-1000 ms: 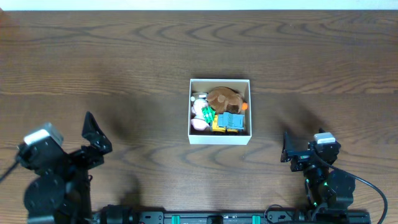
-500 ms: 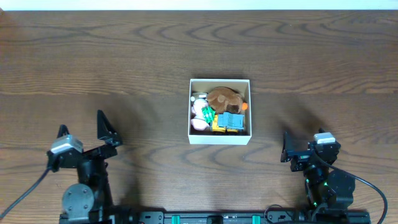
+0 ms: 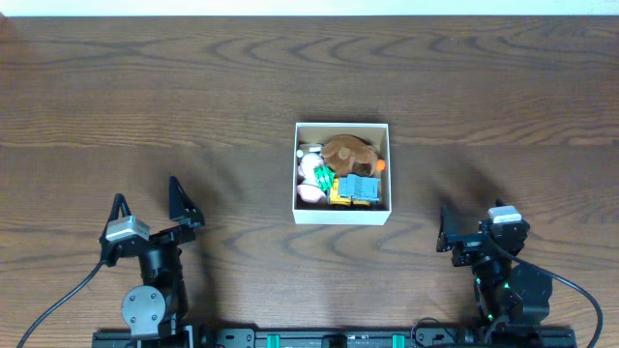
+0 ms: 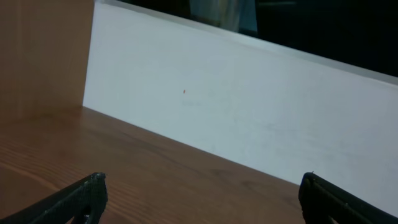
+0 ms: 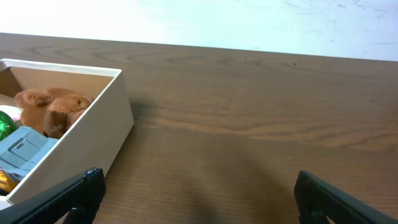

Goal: Pack container

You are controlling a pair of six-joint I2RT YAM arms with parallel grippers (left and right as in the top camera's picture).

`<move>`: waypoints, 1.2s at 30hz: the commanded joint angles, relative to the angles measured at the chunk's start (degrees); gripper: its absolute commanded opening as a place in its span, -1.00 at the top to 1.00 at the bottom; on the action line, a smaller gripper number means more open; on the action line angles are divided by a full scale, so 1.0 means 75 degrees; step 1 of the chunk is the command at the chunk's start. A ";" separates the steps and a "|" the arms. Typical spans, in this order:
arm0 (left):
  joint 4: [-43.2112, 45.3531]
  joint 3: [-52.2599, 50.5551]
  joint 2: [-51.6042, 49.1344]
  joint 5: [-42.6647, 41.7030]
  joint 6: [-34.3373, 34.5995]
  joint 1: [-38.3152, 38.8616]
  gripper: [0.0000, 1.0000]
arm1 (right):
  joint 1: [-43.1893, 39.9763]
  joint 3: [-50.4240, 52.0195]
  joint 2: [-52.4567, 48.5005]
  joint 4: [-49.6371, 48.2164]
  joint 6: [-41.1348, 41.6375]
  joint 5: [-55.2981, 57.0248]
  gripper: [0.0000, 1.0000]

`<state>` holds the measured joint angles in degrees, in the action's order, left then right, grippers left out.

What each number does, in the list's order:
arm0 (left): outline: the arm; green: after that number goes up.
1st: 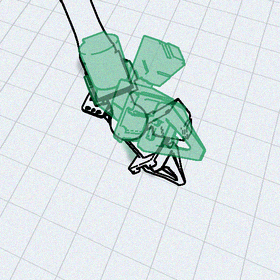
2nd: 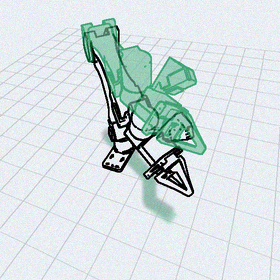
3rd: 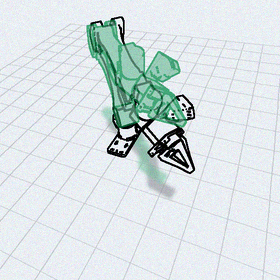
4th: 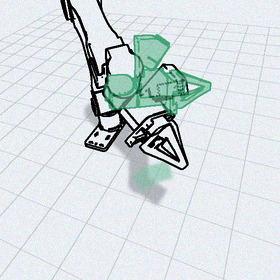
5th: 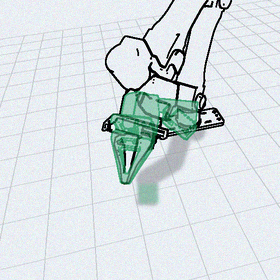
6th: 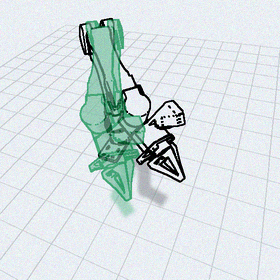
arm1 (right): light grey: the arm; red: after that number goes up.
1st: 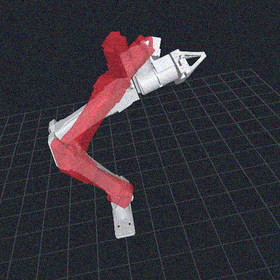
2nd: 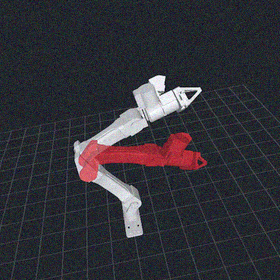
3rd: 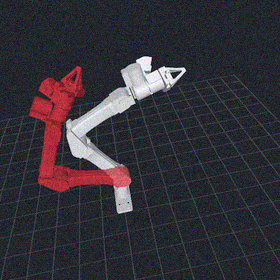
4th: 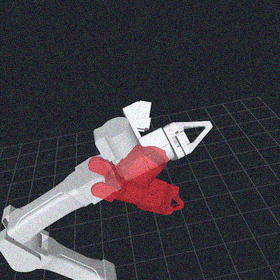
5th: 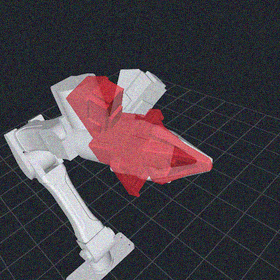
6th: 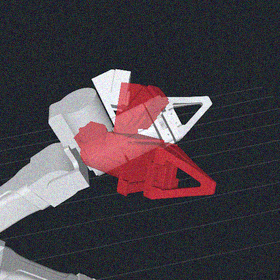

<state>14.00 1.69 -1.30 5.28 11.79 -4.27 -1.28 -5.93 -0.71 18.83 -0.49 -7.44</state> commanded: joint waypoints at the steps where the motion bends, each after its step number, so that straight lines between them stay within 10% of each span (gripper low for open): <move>1: 0.0070 -0.0163 0.0160 -0.0256 -0.0070 0.0032 -0.96 | -0.0079 0.0020 0.0052 0.0017 0.0061 0.0073 -0.99; 36: -0.2393 -0.0195 0.0041 -0.0280 -0.1029 0.0318 -0.96 | -0.0079 0.0020 0.0052 0.0017 0.0061 0.0073 -0.98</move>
<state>-1.45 1.23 -0.67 2.74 5.65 -2.13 -1.28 -5.93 -0.69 18.83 -0.51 -7.44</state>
